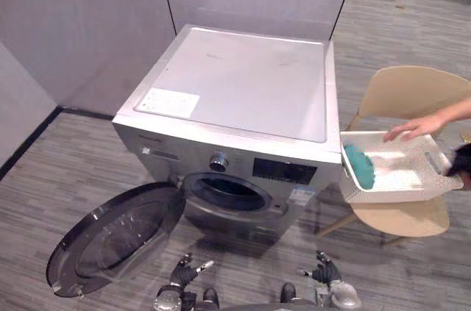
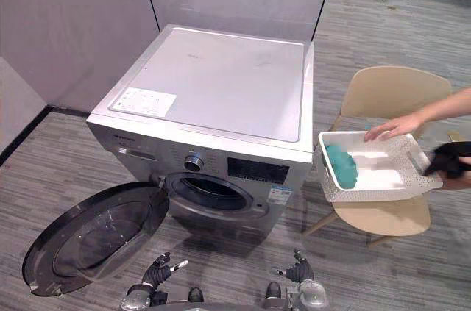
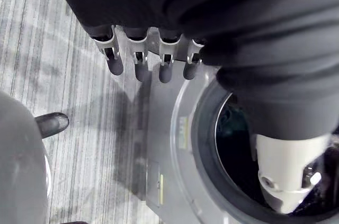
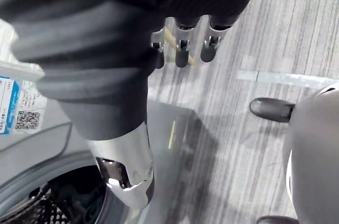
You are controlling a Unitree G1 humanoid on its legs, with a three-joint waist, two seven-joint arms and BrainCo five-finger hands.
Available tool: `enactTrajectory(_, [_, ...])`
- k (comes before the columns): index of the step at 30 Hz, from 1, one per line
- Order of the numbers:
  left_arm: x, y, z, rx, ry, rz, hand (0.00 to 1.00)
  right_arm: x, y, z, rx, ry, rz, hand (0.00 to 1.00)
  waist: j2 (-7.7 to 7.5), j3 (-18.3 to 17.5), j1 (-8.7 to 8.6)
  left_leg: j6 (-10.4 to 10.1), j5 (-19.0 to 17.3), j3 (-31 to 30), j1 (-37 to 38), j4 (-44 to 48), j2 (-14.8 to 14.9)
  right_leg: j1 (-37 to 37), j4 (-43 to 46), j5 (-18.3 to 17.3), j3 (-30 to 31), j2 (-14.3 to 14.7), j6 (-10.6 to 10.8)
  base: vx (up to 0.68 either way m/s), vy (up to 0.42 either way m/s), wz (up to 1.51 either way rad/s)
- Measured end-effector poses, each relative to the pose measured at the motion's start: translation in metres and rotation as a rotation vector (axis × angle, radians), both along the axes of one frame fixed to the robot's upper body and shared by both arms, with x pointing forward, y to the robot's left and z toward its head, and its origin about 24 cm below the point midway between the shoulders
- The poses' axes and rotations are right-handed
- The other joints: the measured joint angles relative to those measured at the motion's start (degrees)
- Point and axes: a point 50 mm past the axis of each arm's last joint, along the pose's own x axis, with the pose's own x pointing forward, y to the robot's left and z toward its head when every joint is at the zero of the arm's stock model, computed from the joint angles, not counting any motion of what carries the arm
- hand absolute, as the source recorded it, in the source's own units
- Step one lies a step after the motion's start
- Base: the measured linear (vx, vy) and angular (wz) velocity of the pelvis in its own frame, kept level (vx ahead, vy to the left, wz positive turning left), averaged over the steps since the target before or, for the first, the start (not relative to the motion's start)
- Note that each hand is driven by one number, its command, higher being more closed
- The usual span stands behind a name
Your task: Pick up the laundry basket with both hands and put the clothes into the washing machine.
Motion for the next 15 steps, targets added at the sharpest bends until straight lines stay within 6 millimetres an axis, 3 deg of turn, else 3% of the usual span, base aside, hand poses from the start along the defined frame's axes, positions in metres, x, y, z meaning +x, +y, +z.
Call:
enactTrajectory(6, [-0.0005,0.0,-0.0003,0.002,0.004,-0.004,0.0,0.0012,0.0006,0.0003,0.001,-0.003,0.001,0.0,-0.27,-0.2,-0.03,0.2,0.1,-1.6,0.4,-0.4,-0.4,0.7,-1.3,0.3,-0.1,0.0,0.2,0.04,-0.008,-0.02])
enactTrajectory(10, [-0.0028,-0.0001,-0.0027,0.004,0.025,-0.007,0.0,0.001,0.0009,-0.0007,0.003,0.006,0.001,0.0,-0.24,-0.2,-1.25,0.2,0.1,-3.2,1.3,-0.4,-0.4,2.4,-2.0,0.3,-0.3,0.0,0.2,0.02,-0.014,0.03])
enactTrajectory(15, [-0.004,-0.001,-0.0034,0.004,0.032,-0.013,0.0,-0.0037,0.0006,-0.0028,0.003,0.022,-0.002,0.0,-0.24,-0.2,-1.41,0.2,0.1,-2.9,1.6,-0.5,-0.3,2.4,-2.0,0.6,0.1,0.1,0.1,-0.04,-0.01,-0.03])
